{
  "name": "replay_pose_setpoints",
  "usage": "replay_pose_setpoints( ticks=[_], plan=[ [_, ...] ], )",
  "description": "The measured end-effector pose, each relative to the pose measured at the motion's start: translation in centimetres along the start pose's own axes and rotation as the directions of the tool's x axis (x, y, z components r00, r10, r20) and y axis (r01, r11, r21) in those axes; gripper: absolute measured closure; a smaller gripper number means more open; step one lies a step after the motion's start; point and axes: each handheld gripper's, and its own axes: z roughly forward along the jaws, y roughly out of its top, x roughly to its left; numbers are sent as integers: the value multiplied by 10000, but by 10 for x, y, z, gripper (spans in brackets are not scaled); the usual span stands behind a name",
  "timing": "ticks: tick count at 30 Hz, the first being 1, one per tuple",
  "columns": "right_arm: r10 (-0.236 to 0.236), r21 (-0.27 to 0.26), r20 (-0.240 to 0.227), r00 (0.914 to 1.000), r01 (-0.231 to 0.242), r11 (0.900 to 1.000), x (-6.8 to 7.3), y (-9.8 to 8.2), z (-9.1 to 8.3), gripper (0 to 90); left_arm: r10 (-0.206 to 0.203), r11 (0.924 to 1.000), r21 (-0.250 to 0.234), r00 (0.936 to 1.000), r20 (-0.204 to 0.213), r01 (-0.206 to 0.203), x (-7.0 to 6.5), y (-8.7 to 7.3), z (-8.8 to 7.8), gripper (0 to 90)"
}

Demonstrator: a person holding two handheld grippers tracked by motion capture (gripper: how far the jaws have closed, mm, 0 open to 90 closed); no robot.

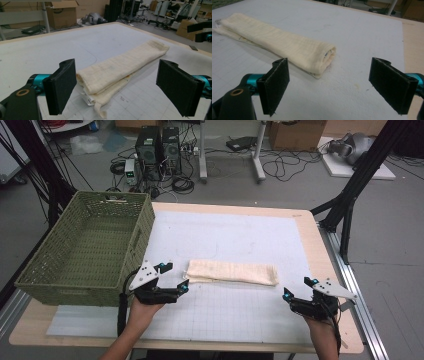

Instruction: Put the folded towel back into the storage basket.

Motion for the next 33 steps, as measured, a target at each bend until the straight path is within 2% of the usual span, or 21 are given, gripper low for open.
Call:
replay_pose_setpoints(
  ticks=[5,8,11,15,17,20,29,31,33],
  plan=[
    [-16,-23,-16,10000,16,10000,1,0,1,151,-22,10000,34,10000,59,22,0,2,0,168],
    [11,-13,8,10000,-11,10000,1,0,0,150,-168,9998,47,9993,327,167,2,7,1,168],
    [8,-12,23,10000,-8,10000,1,0,0,151,-199,9998,108,9990,404,195,2,9,1,167],
    [2,-3,21,10000,-2,10000,1,0,0,151,-572,9976,431,9971,500,551,7,18,6,166],
    [-3,-2,24,10000,3,10000,1,0,0,151,-615,9971,486,9966,555,588,9,20,7,166],
    [2,6,21,10000,-2,10000,1,0,0,151,-632,9952,777,9971,428,597,13,29,12,167],
    [-58,24,27,10000,58,10000,1,0,1,151,-394,9935,1076,9989,270,362,15,50,27,170],
    [-62,18,21,10000,62,10000,1,0,1,151,-457,9906,1300,9988,191,428,15,55,35,171],
    [-91,35,33,10000,91,10000,1,0,1,150,-485,9903,1310,9987,184,457,16,56,37,174]
  ],
)
